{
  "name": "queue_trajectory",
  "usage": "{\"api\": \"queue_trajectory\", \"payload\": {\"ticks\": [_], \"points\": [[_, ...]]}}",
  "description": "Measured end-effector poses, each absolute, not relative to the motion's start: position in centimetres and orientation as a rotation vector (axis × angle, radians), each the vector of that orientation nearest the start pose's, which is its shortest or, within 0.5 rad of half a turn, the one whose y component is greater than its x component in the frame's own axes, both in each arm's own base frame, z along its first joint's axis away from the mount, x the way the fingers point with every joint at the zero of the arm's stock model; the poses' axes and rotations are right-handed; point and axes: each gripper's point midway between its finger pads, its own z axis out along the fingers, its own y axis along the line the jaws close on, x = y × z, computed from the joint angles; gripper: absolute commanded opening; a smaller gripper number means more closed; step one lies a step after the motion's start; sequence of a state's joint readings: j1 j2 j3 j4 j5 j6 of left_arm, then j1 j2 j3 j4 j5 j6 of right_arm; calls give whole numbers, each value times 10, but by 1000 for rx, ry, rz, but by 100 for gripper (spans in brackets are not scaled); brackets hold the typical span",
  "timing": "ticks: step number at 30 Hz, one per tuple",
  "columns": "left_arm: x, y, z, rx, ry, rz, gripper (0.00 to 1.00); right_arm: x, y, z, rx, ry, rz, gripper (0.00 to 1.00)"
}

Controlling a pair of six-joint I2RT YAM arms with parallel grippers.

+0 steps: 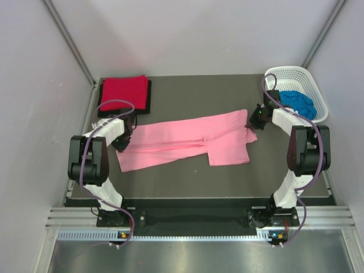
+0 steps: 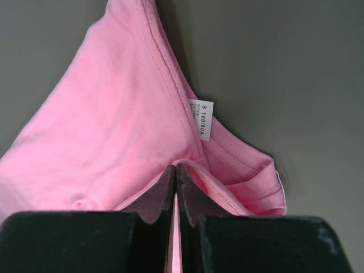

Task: Fold and stack the t-shirts
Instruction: Fold the tshirt

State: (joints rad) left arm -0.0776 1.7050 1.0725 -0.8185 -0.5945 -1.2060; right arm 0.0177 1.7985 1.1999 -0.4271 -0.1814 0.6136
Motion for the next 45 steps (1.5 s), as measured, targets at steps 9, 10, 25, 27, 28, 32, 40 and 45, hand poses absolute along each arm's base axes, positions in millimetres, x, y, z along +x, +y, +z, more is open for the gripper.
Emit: {"api": "queue_trajectory", "payload": {"ticks": [9,10,25,27,28,32,40,45], "points": [[309,45,35,-1464,2200,554,0,413,60,57,725,2534,440,0],[310,45,35,-1464,2198,552,0,414,60,57,725,2533,440,0],[324,40,37,-1462,2204,507,0,405,50,48,761,2539,364,0],[326,40,38,-1455,2209,496,0,404,49,46,765,2541,356,0],[328,39,39,-1448,2212,494,1,403,48,45,768,2543,352,0],[335,39,39,-1426,2230,501,26,403,48,45,770,2543,349,9],[338,41,39,-1370,2270,532,34,396,42,53,790,2561,305,40],[346,29,54,-1206,2371,418,33,384,42,80,788,2536,315,44]]}}
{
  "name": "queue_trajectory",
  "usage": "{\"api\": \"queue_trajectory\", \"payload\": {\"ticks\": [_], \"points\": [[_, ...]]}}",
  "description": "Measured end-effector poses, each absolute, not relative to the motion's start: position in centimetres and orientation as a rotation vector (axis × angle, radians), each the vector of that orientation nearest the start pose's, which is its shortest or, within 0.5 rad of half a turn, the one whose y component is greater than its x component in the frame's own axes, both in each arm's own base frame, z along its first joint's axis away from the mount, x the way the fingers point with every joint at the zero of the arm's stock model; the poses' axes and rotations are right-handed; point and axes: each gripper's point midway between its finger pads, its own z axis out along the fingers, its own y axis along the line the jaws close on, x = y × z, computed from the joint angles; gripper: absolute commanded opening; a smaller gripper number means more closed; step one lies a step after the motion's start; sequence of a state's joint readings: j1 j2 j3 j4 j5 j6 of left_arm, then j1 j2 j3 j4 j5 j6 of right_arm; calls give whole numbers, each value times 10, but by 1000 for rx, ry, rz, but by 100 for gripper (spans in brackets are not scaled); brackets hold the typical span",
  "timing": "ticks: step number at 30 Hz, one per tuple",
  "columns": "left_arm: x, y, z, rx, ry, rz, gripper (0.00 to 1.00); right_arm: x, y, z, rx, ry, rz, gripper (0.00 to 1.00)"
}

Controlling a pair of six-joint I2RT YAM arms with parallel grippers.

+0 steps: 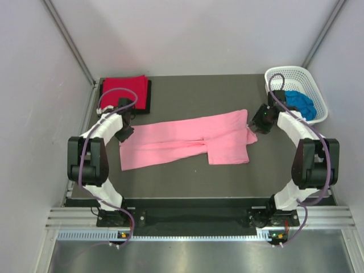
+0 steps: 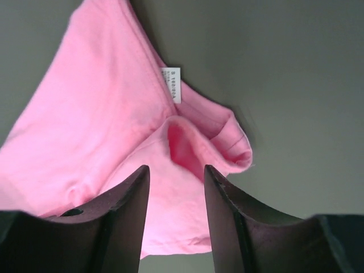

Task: Fold and stack the t-shirts
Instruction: Fold the tshirt

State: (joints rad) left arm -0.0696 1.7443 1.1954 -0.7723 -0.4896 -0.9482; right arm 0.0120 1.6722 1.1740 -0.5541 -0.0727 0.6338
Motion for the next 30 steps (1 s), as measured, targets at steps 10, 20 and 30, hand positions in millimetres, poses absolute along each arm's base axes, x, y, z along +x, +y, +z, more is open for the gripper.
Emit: {"api": "queue_trajectory", "payload": {"ticks": [10,20,30], "points": [[339,-61,109,-629,2410,-246,45,319,50,73,844,2572,329,49],[319,-107,108,-438,2466,-591,44,252,70,36,944,2668,332,50],[304,-112,89,-426,2509,-635,43,245,71,24,1045,2626,340,49]]}}
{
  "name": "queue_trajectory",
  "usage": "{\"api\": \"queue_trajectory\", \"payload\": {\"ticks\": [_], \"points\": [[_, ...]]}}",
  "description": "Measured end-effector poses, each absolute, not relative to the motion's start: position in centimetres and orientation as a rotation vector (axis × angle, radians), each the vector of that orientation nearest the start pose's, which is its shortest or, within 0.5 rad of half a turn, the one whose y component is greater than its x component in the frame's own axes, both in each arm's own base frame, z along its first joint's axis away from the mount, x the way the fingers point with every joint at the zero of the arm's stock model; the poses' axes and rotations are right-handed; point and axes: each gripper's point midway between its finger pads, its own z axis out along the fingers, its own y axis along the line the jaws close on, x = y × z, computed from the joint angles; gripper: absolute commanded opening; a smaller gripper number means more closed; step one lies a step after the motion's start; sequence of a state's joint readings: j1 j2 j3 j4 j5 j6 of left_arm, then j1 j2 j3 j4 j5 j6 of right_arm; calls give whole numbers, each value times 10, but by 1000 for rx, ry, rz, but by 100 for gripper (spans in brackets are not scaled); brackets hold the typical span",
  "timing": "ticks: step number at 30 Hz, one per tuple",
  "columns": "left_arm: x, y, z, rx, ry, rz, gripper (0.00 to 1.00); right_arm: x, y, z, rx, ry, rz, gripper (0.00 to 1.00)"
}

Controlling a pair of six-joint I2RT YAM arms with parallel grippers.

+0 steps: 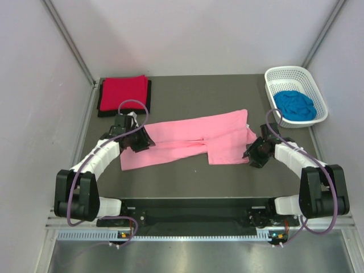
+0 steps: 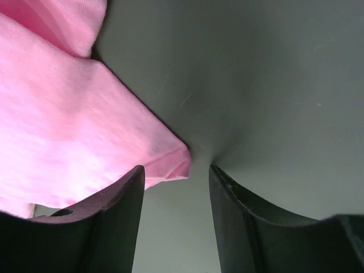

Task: Fold and stack the t-shirts
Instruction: Fold the tshirt

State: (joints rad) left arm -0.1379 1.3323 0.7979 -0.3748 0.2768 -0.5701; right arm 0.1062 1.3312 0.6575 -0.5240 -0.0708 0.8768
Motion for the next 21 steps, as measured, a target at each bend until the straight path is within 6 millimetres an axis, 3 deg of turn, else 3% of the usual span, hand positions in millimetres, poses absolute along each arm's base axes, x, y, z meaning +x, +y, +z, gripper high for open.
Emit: {"api": "queue_trajectory", "payload": {"ticks": [3,5,6,7,10,16,21], "points": [[303,-112,87,-428,2513,-633,44,248,73,23,1050,2619,347,46],[304,-112,87,-428,2510,-632,43,248,73,21,1056,2622,347,38],[304,-112,87,-429,2509,-630,43,249,73,21,1055,2620,347,33],[304,-112,87,-429,2507,-630,43,249,73,21,1056,2619,347,19],[305,-111,87,-431,2504,-629,43,250,73,21,1050,2617,345,0],[308,-108,83,-444,2507,-609,43,257,77,29,1008,2599,389,0],[308,-112,79,-437,2512,-636,43,306,88,85,883,2477,510,0]]}}
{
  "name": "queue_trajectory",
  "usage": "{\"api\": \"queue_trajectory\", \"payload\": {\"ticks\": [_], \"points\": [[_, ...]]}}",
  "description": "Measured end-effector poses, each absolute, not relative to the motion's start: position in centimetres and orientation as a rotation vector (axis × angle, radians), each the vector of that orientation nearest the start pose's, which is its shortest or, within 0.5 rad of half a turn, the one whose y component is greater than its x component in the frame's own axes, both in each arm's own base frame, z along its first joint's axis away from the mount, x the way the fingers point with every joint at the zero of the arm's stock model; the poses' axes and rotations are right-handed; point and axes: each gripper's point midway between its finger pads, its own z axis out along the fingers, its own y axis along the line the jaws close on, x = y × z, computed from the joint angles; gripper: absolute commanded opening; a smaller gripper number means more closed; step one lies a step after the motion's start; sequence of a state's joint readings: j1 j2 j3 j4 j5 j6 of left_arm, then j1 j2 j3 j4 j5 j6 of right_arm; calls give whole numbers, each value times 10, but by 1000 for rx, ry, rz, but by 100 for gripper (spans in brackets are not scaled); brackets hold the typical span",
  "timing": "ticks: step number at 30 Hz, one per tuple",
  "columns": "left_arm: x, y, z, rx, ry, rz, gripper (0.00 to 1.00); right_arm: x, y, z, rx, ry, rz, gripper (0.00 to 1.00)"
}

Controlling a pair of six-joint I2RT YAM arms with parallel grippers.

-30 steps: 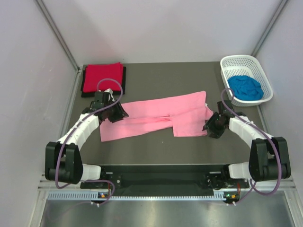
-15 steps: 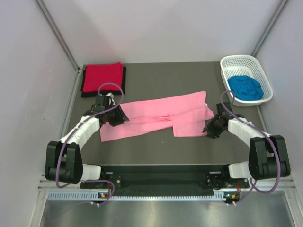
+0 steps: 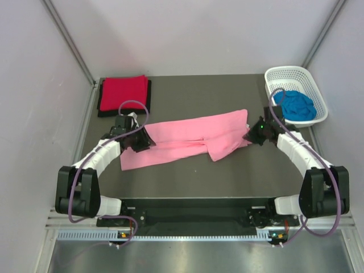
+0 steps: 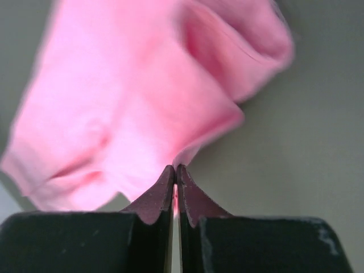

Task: Fold and stack the t-shirts
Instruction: Fold the tshirt

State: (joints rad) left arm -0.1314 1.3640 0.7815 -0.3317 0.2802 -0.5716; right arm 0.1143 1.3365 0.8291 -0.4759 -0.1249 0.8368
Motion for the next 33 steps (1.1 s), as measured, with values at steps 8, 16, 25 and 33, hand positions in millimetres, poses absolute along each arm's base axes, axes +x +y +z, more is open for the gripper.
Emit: {"api": "queue_trajectory", "payload": {"ticks": [8,16,25,33], "points": [[310,-126,86,-394,2481,-754,43,375,111,153,741,2320,699,0],[323,-136,99,-388,2449,-828,43,439,138,152,586,2332,831,0],[333,-138,89,-401,2476,-816,41,488,156,147,502,2285,936,0],[331,-124,59,-464,2540,-660,41,506,161,118,543,2319,956,0]]}}
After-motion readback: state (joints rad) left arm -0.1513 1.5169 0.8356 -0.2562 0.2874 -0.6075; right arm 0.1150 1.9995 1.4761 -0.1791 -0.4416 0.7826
